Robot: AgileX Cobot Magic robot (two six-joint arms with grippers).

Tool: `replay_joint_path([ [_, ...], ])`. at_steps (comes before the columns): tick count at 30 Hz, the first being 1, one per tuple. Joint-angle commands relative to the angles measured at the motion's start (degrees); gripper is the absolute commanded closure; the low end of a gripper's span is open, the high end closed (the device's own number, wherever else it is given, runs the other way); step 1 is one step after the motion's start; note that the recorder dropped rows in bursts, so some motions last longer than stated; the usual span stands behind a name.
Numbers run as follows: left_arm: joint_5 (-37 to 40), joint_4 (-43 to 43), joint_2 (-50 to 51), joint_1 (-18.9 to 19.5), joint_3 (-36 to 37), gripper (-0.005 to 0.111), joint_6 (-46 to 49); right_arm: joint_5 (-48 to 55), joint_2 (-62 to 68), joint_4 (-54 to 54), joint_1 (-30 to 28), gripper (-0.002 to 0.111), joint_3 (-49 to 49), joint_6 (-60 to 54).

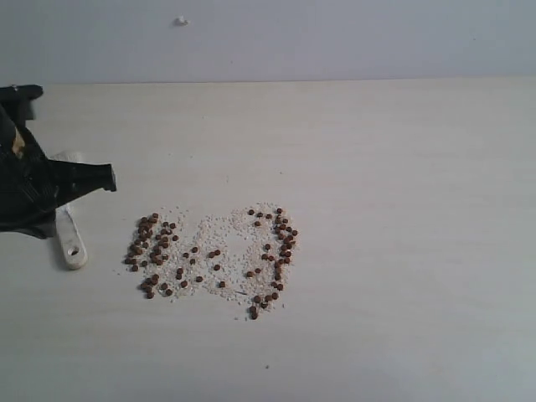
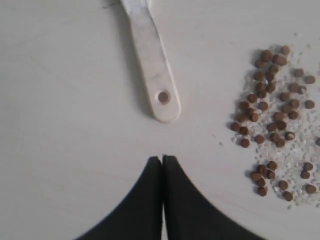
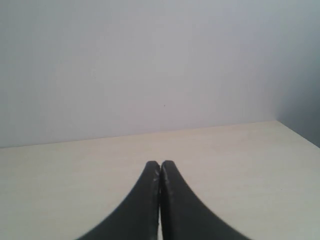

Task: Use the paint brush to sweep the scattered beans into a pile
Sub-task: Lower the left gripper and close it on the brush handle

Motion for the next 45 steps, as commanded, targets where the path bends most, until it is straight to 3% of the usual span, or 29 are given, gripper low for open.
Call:
replay_joint_path([
  [1, 0.20, -2.03, 4.44, -0.28, 0.28, 0.107, 0.27, -0.44, -0.39, -0.31, -0.34, 0.108, 0.26, 0.00],
  [5, 0.70, -1.25, 7.66, -0.28, 0.88, 0.107, 1.73, -0.44, -0.39, -0.31, -0.34, 0.108, 0.26, 0.00],
  [9, -3.95, -1.36, 7.88, -0.28, 0.78, 0.107, 1.50, -0.44, -0.39, -0.31, -0.34, 0.108, 0.26, 0.00],
  [16, -11.06, -1.41, 7.88, 6.68, -0.62, 0.105, -1.82, -0.86, -0.39, -0.10, -0.34, 0.108, 0.26, 0.00],
  [22, -15.87, -1.41, 7.88, 10.27, -0.62, 0.067, -4.24, -1.29, -0.39, -0.10, -0.34, 0.108, 0.26, 0.33],
  [26, -20.25, -1.17, 7.88, 11.60, -0.62, 0.051, -4.24, -1.29, -0.39, -0.10, -0.34, 0.108, 0.26, 0.33],
  [35, -21.55, -1.17, 7.88, 14.67, -0.62, 0.051, -4.60, -1.29, -0.39, -0.10, -0.34, 0.108, 0.26, 0.33],
  [45, -16.01, -1.20, 9.90, 15.72, -1.68, 0.051, -3.87, -1.29, -0.39, -0.10, -0.34, 0.108, 0.26, 0.33],
])
